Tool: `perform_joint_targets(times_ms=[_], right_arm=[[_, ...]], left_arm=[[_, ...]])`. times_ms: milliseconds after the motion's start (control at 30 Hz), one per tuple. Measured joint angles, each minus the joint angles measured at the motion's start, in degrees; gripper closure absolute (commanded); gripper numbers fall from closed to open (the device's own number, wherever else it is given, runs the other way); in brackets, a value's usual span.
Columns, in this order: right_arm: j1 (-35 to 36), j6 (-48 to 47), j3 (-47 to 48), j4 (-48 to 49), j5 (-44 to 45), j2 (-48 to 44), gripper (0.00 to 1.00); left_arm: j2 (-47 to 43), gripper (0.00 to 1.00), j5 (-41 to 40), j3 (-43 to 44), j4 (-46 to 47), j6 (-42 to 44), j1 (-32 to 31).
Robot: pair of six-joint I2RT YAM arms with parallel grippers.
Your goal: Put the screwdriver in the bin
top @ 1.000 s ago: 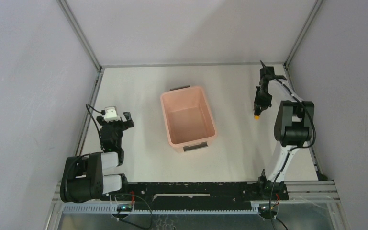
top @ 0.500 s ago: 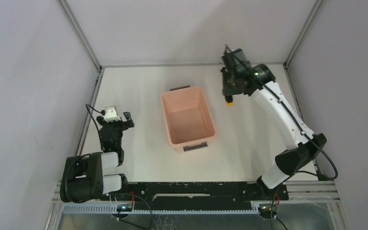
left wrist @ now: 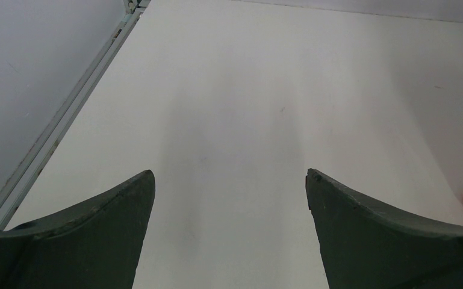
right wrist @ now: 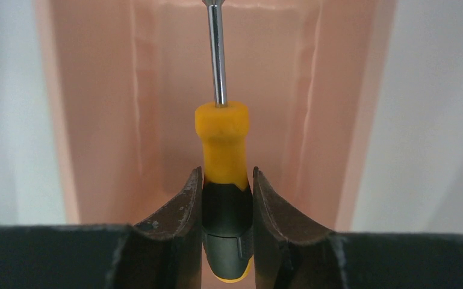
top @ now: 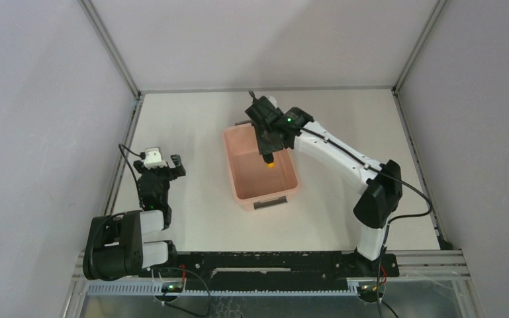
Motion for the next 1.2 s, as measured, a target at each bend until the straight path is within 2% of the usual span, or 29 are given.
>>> perform_joint_targets(times_ms=[100,267,333,500,733,767,800,833,1000,1200], right_arm=[[0.22,2.47,-6.64,4.07,-0.94,1.25,0.74],[0.46,6.27,-16.59,11.37,-1.84,4.22,0.68],[0.50,7.19,-18.75,13.92,-1.92,5.86,0.61],[0.50,9.20,-20.72,18.56,-2.16,9.90,0.42],[1.27,9.11,-19.21,18.05,-1.33,8.26,0.28],[1.57,8.81,-18.29,17.46,-0.87,7.28,0.22],[1.92,8.37,-17.14,16.96,-0.24,6.16,0.03],[2.34,7.65,-15.63,16.59,0.46,4.48,0.01],[3.43,3.87,-10.45,16.41,3.80,-4.50,0.00],[0.55,-0.63,-10.95,15.85,8.72,-14.84,0.00]], left_arm=[[0.02,0.00,0.00,0.00,0.00,0.00,0.00],[0.02,0.00,0.00,0.00,0.00,0.00,0.00],[0.02,0.00,0.00,0.00,0.00,0.00,0.00],[0.02,0.00,0.00,0.00,0.00,0.00,0.00],[0.02,0.00,0.00,0.00,0.00,0.00,0.00],[0.02,0.00,0.00,0.00,0.00,0.00,0.00],[0.02,0.00,0.00,0.00,0.00,0.00,0.00],[0.02,0.00,0.00,0.00,0.00,0.00,0.00],[0.02,0.00,0.00,0.00,0.02,0.00,0.00],[0.02,0.00,0.00,0.00,0.00,0.00,0.00]])
